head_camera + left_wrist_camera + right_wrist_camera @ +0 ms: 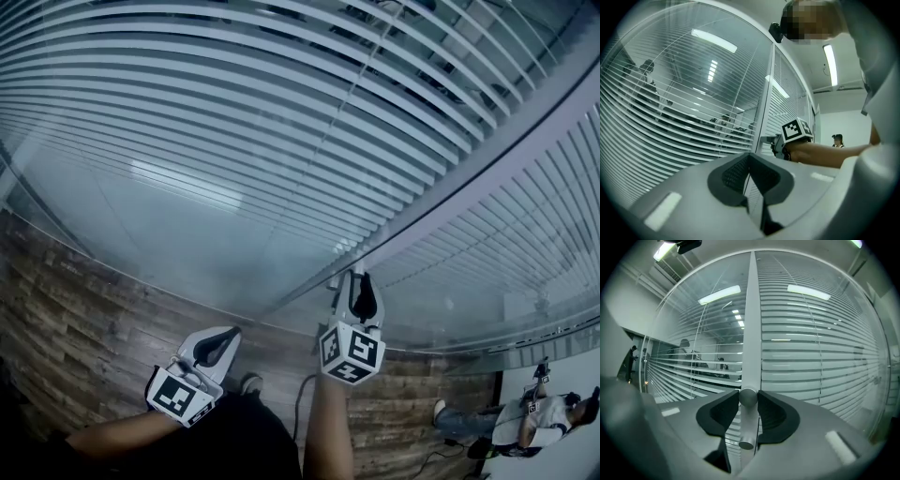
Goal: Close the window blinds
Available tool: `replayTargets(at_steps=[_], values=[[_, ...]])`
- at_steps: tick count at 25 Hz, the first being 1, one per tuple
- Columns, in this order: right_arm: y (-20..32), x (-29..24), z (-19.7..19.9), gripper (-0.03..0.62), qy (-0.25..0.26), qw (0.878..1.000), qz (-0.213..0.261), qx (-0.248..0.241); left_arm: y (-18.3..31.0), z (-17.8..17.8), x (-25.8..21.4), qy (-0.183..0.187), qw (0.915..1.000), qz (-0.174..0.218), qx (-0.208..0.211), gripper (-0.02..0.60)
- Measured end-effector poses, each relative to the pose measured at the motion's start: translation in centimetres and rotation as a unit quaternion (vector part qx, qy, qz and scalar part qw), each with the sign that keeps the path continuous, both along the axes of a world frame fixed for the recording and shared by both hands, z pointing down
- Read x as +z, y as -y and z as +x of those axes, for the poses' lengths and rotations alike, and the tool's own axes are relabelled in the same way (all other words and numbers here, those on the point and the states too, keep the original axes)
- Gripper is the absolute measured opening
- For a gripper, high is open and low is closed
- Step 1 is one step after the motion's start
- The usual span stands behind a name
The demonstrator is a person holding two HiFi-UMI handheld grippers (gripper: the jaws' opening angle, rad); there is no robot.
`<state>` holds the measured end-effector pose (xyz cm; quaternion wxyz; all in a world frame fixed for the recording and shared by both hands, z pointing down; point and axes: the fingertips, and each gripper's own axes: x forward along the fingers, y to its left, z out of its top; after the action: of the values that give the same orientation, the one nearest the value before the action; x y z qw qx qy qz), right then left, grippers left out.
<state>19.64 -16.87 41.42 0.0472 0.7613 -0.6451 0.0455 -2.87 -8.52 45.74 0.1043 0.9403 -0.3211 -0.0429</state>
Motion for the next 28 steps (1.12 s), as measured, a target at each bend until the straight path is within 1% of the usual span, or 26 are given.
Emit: replayTargets(at_steps=[3,5,8,11,12,13,15,17,22,25,27,28], values=[[0.0,-0.2,0.0,0.129,-0.008,1.0,-0.001,-0.001,0.1,0.3,-0.3,0.003,1.0,0.001,0.003,-0.002],[0.0,-0.1,-0.1,0.129,-0.03,1.0,-0.008,-0.004,0.1,0.3,-0.3,0.004,1.0,0.004,0.002,-0.002],[0.1,0.3,-0.5,0.127,-0.1,0.994,-0.032,-0.01,0.2,0.3,0.2,0.006,1.0,0.005,0.002,-0.002],[0.2,1.1,-1.0,0.127,-0.155,0.986,-0.051,-0.018,0.1,0.4,0.8,0.009,0.9999,0.009,0.003,-0.002],[0.1,1.3,-1.1,0.127,-0.182,0.981,-0.059,-0.02,0.0,0.4,0.8,0.007,0.9999,0.013,0.004,-0.002],[0.0,1.4,-1.3,0.127,-0.217,0.974,-0.067,-0.021,-0.2,0.4,0.6,0.004,0.9998,0.019,0.007,-0.002],[-0.4,1.3,-1.6,0.127,-0.284,0.955,-0.081,-0.022,-0.9,0.6,0.0,-0.006,0.9994,0.03,0.013,-0.002],[-0.9,1.1,-2.0,0.127,-0.322,0.942,-0.087,-0.025,-1.5,0.5,-0.2,-0.009,0.9993,0.034,0.016,-0.002],[0.0,1.7,-1.8,0.127,-0.38,0.919,-0.101,-0.032,-0.4,1.1,0.6,-0.003,0.9998,0.018,0.009,-0.002],[0.4,2.0,-1.8,0.127,-0.394,0.912,-0.104,-0.037,-0.1,1.5,0.6,-0.007,0.9997,0.02,0.007,-0.002],[-0.3,2.0,-2.0,0.129,-0.401,0.909,-0.106,-0.041,-0.9,1.4,0.6,-0.01,0.9997,0.023,0.008,-0.002],[-0.7,1.9,-1.9,0.129,-0.4,0.909,-0.108,-0.045,-1.4,1.5,0.5,-0.01,0.9997,0.022,0.008,-0.002]])
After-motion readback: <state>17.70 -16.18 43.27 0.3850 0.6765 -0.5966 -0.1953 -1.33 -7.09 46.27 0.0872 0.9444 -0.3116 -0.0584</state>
